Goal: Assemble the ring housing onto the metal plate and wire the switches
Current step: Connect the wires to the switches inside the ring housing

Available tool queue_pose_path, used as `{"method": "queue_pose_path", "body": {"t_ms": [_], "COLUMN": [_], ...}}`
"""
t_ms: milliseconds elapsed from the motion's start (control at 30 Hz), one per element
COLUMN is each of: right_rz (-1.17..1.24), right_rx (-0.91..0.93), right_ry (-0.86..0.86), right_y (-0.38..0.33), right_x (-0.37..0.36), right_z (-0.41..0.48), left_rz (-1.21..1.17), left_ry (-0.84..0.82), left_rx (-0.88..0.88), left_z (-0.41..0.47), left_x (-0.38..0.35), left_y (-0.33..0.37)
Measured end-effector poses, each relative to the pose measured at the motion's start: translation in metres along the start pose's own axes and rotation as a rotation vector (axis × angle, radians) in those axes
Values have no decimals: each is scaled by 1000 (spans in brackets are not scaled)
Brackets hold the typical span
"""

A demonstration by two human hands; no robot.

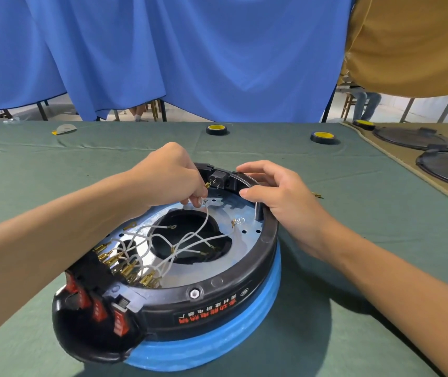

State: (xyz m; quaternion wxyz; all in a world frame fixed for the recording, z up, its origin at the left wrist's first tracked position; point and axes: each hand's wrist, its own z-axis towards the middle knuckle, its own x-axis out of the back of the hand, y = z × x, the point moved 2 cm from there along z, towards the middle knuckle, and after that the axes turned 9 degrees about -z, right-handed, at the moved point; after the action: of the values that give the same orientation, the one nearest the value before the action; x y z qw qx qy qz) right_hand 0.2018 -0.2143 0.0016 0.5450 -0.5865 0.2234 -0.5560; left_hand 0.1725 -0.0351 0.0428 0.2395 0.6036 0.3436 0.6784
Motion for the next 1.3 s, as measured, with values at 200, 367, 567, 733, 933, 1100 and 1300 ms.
{"method": "queue_pose_path", "body": {"t_ms": [200,367,567,733,933,1100,1300], "right_rz": [12,121,159,103,41,70,76], "right_rx": [1,-57,-81,-67,-51,-43,-22], "right_ry": [-3,-111,-189,-201,-199,-207,-215], "right_y": [-1,-1,-3,-3,-3,-2,2], "right_x": [0,-4,-5,-3,-3,-4,-4], "right_z": [-1,-2,-1,1,2,2,5], "left_rz": [8,26,95,141,153,19,12], "left_ry": [3,11,44,51,41,12,67], "left_rx": [-12,-18,-43,-52,-28,61,85], "left_z": [-1,-2,-3,-1,2,4,-1], "left_x": [-2,-3,-3,-3,-4,-3,-6], "left_y": [1,1,5,7,11,11,12]}}
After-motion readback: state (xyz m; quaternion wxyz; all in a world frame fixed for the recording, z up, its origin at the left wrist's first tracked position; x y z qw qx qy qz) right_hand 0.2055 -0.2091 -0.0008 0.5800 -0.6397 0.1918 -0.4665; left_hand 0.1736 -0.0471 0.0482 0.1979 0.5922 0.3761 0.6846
